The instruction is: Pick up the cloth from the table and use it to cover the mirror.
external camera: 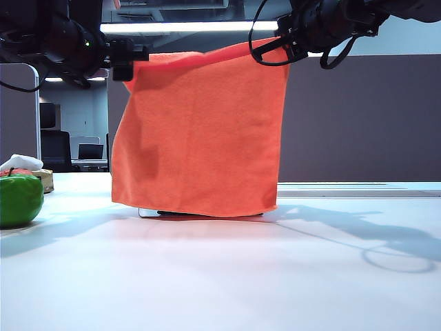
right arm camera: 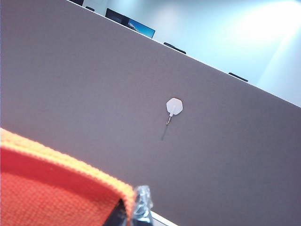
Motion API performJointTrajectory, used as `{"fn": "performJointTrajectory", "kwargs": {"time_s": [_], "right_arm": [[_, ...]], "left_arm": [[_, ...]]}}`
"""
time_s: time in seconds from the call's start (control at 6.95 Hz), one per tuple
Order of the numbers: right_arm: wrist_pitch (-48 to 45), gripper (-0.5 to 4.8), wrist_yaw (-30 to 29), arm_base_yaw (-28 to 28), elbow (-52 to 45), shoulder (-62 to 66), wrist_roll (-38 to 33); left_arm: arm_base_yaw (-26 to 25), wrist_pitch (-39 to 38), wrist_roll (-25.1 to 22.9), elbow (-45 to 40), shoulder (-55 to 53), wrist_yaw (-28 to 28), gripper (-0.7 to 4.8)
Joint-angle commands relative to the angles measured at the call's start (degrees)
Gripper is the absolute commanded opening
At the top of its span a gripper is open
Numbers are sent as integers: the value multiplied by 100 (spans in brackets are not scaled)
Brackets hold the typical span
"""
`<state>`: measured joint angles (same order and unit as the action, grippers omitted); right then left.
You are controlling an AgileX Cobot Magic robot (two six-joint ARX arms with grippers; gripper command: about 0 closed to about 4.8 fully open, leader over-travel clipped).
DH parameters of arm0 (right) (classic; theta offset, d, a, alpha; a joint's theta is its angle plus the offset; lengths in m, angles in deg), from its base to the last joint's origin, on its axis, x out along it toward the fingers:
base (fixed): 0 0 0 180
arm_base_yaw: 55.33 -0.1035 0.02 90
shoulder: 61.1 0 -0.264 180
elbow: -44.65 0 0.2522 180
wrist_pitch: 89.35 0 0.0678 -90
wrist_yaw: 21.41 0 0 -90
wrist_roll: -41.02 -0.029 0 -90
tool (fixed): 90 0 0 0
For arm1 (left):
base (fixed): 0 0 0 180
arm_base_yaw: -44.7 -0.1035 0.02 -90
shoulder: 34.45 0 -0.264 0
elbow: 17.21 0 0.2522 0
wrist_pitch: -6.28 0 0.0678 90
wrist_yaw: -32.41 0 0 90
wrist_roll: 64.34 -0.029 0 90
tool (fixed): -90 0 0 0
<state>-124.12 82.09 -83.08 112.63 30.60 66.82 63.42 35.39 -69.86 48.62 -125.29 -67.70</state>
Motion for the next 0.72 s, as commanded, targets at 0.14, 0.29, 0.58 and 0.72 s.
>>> {"fn": "performJointTrajectory", "kwargs": {"time_s": [0.14, 0.29, 0.58, 0.72], "right_arm": [[-61, -5, 28, 2, 20, 85, -4], [-256, -6, 31, 2, 22, 304, -4], [-249, -6, 33, 26, 179, 321, -4], [-238, -6, 31, 31, 247, 345, -4]], "left_arm": [[7, 111, 4, 20, 11, -116, 248], [7, 350, 17, 22, 11, -417, 247], [7, 238, -2, 22, 2, -420, 248], [4, 205, -2, 22, 2, -417, 249]]}}
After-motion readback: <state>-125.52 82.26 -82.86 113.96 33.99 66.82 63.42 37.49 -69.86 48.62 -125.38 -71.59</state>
